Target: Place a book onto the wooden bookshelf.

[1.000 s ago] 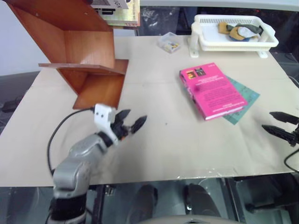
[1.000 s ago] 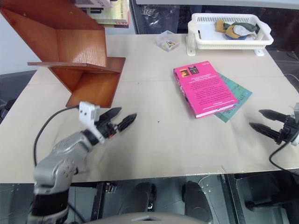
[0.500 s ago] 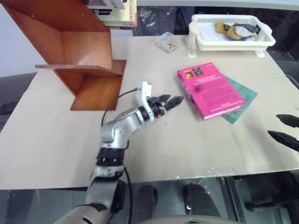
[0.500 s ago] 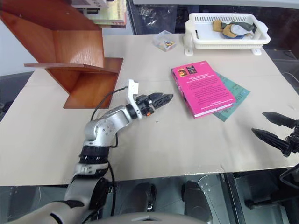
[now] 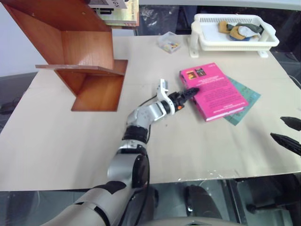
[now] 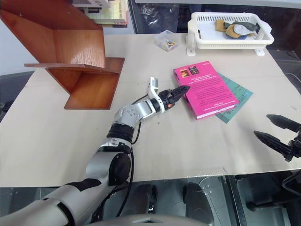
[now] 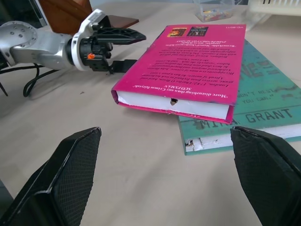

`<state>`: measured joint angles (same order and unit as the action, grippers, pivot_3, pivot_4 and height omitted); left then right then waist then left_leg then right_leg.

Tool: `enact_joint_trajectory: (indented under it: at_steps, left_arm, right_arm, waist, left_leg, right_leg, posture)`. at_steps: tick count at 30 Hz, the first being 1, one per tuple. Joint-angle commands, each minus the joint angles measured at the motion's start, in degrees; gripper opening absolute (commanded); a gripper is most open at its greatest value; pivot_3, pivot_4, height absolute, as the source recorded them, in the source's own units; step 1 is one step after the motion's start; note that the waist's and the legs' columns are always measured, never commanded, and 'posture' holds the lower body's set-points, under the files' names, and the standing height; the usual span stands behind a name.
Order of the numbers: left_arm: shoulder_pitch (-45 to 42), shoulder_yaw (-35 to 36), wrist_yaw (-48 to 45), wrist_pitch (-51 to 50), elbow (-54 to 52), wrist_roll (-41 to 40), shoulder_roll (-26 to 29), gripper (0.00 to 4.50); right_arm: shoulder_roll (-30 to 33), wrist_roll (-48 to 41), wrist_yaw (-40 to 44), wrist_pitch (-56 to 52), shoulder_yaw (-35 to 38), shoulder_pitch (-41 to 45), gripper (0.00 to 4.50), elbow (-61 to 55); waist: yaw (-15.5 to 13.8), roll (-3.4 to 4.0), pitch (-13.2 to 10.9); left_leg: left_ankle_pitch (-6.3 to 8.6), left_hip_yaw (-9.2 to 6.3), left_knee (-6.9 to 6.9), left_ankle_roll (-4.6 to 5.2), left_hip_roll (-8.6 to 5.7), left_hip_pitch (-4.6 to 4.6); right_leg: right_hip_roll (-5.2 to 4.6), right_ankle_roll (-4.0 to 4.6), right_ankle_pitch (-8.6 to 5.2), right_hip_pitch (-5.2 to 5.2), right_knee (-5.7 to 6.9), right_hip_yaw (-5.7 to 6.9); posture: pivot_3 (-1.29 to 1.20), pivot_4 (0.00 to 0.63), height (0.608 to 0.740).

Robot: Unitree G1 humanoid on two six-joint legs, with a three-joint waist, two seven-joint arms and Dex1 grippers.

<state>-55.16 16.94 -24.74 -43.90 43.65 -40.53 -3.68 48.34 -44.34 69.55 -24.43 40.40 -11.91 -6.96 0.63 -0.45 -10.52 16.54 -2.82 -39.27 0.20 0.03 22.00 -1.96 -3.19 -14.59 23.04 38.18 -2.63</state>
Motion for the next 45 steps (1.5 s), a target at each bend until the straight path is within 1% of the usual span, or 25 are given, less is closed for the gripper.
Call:
enact_joint_trajectory:
  at_steps: [1,6,10,15,16,17,18,22,23,24,25,29,32,33,35,38,40,41,42,45]
  left_arm:
    - [-2.8,2.3,0.1,2.0,4.0,-0.6,-1.2,4.40]
    - [-6.1,5.7,0.4,3.5,10.4,-1.1,-3.0,4.40]
    - [-8.2,10.0,2.0,5.5,16.1,-2.2,-3.8,4.40]
    - [-9.5,12.6,1.6,5.9,18.8,-2.7,-4.3,4.40]
    - [-9.7,13.1,1.4,5.6,19.0,-3.1,-4.3,3.86]
    - [-9.8,13.8,1.5,5.3,19.2,-3.5,-4.4,3.73]
    - [-9.9,14.2,1.5,5.0,19.4,-3.7,-4.3,3.31]
    - [-9.8,15.9,2.2,2.4,19.4,-4.7,-4.0,1.41]
    - [-9.5,16.3,2.4,1.4,19.0,-5.0,-3.9,0.81]
    - [-9.0,16.3,2.3,0.3,18.2,-5.3,-3.9,0.51]
    - [-8.5,16.3,2.2,-0.7,17.3,-5.5,-3.8,0.40]
    - [-5.6,16.6,3.3,-5.0,11.5,-7.2,-4.3,0.40]
    - [-2.7,16.2,4.6,-6.9,4.3,-8.6,-5.8,0.40]
    - [-1.5,15.3,4.4,-6.8,0.7,-8.8,-6.5,0.40]
    - [1.6,10.8,3.4,-6.0,-8.3,-7.3,-7.8,0.40]
    - [5.7,-3.0,0.4,0.5,-25.3,-0.3,-8.4,0.40]
    - [7.0,-15.1,-2.0,10.5,-32.6,10.1,-5.2,0.40]
    - [7.2,-19.5,-2.9,14.8,-35.1,14.4,-3.6,0.40]
    - [7.3,-22.4,-3.6,18.4,-36.6,17.6,-2.4,0.40]
    - [4.2,-34.2,-4.7,33.8,-39.1,36.4,7.8,0.40]
  right_arm:
    - [-0.1,-1.0,-0.3,1.0,2.9,-0.4,4.50,-1.7]
    - [0.2,-0.9,-0.4,1.0,3.4,-0.5,4.50,-1.4]
    - [1.0,-0.8,-0.2,0.7,4.0,-0.5,4.50,-1.0]
    - [1.3,-0.8,0.0,0.6,4.6,-1.0,4.50,-1.0]
    - [1.3,-0.8,0.0,0.6,4.7,-1.0,4.50,-1.0]
    - [1.4,-0.7,0.0,0.5,4.8,-1.1,4.50,-1.0]
    - [1.4,-0.7,0.0,0.5,4.9,-1.2,4.50,-1.1]
    - [1.6,-0.5,-0.1,0.5,4.9,-1.1,4.50,-1.0]
    - [1.6,-0.4,-0.1,0.5,4.9,-1.1,4.50,-1.0]
    - [1.6,-0.4,-0.1,0.5,4.8,-1.1,4.50,-1.0]
    - [1.6,-0.3,-0.2,0.5,4.8,-1.1,4.50,-1.0]
    - [1.7,-0.1,-0.3,0.5,4.3,-0.5,4.50,-0.7]
    - [1.8,0.1,-0.3,0.5,4.0,-0.1,4.50,-0.5]
    - [1.8,0.1,-0.3,0.5,3.8,0.1,4.50,-0.3]
    - [1.9,0.3,-0.3,0.4,3.5,0.5,4.50,-0.1]
    - [2.3,0.5,-0.2,0.3,2.8,1.5,4.50,0.5]
    - [2.6,0.8,-0.1,0.3,1.8,3.0,4.50,1.3]
    - [2.6,0.9,0.0,0.3,1.3,3.6,4.50,1.6]
    - [2.6,1.1,0.0,0.4,0.8,4.0,4.50,1.9]
    - [2.5,1.6,0.3,0.7,-0.8,5.4,4.50,2.9]
  waist:
    - [0.0,0.00,0.0]
    - [0.0,-0.01,0.0]
    - [0.0,-0.01,0.0]
    - [0.0,0.00,0.0]
    - [0.0,0.00,0.0]
    - [0.0,0.00,0.0]
    - [0.0,0.00,0.0]
    - [0.0,0.00,0.0]
    - [0.0,0.00,0.0]
    - [0.0,0.00,0.0]
    - [0.0,0.00,0.0]
    - [0.1,0.02,0.0]
    - [0.2,0.01,0.0]
    - [0.3,0.01,0.0]
    - [0.3,0.02,0.0]
    - [-0.1,0.01,0.0]
    - [-0.9,0.02,0.0]
    - [-1.0,0.02,0.0]
    - [-1.2,0.02,0.0]
    - [-1.4,0.03,0.0]
  left_leg:
    - [0.00,0.00,0.00,0.00,0.00,0.00]
    - [0.00,0.00,0.00,0.00,-0.01,0.01]
    - [0.00,0.01,0.01,0.00,-0.02,0.01]
    - [0.00,0.00,0.05,0.00,-0.02,0.02]
    - [0.00,0.00,0.05,-0.01,-0.02,0.02]
    - [-0.01,0.00,0.05,-0.01,-0.02,0.01]
    - [-0.01,0.00,0.05,-0.01,-0.02,0.01]
    - [-0.01,0.00,0.05,-0.01,-0.02,0.02]
    - [-0.01,0.00,0.05,-0.01,-0.02,0.02]
    - [-0.01,0.00,0.05,-0.01,-0.02,0.02]
    - [-0.01,0.00,0.05,-0.01,-0.02,0.02]
    - [-0.02,0.00,0.05,-0.04,-0.02,0.01]
    - [-0.12,-0.03,0.05,-0.22,0.00,-0.01]
    - [-0.14,-0.03,0.05,-0.24,0.01,-0.01]
    - [-0.15,-0.04,0.08,-0.26,0.04,-0.05]
    - [-0.16,-0.05,0.08,-0.29,0.04,-0.03]
    - [-0.17,-0.02,0.06,-0.30,-0.02,0.01]
    - [-0.17,0.03,0.05,-0.30,-0.04,0.02]
    - [-0.17,0.07,0.05,-0.30,-0.04,0.02]
    - [-0.16,0.15,0.08,-0.30,-0.06,-0.02]
  right_leg:
    - [0.00,0.00,0.00,0.00,-0.01,0.00]
    - [0.00,-0.02,0.00,0.00,-0.01,0.01]
    - [0.00,-0.03,0.01,0.00,-0.04,0.00]
    - [0.00,-0.04,0.01,0.00,-0.09,0.00]
    - [0.00,-0.04,0.01,0.00,-0.09,0.00]
    - [0.00,-0.04,0.01,0.00,-0.09,0.00]
    - [0.00,-0.04,0.01,0.00,-0.09,0.00]
    - [0.00,-0.05,0.02,0.00,-0.09,0.00]
    - [0.00,-0.05,0.02,0.00,-0.09,0.00]
    - [0.00,-0.05,0.02,0.00,-0.09,0.00]
    - [0.00,-0.05,0.02,0.00,-0.09,0.00]
    - [-0.01,-0.05,0.02,0.00,-0.09,0.00]
    - [-0.01,-0.05,0.02,0.00,-0.08,-0.03]
    - [-0.01,-0.05,0.02,0.00,-0.07,-0.03]
    - [0.01,-0.06,0.02,0.00,-0.06,-0.09]
    - [0.01,-0.06,0.03,0.00,-0.07,-0.09]
    - [-0.04,-0.11,0.07,-0.01,-0.14,-0.09]
    - [-0.04,-0.13,0.08,-0.01,-0.19,-0.10]
    - [-0.04,-0.13,0.09,-0.01,-0.20,-0.12]
    - [-0.02,-0.13,0.09,-0.02,-0.21,-0.21]
  posture:
    - [0.00,0.150,0.740]
    - [0.00,0.150,0.740]
    - [0.00,0.150,0.740]
    - [0.00,0.150,0.740]
    - [0.00,0.150,0.740]
    - [0.00,0.150,0.740]
    - [0.00,0.150,0.740]
    - [0.00,0.150,0.740]
    - [0.00,0.150,0.740]
    - [0.00,0.150,0.740]
    - [0.00,0.150,0.740]
    - [0.00,0.150,0.740]
    - [0.00,0.150,0.740]
    - [0.00,0.150,0.740]
    - [0.00,0.150,0.740]
    - [0.00,0.150,0.740]
    - [0.00,0.150,0.740]
    - [0.00,0.150,0.740]
    - [0.00,0.150,0.740]
    - [0.00,0.150,0.740]
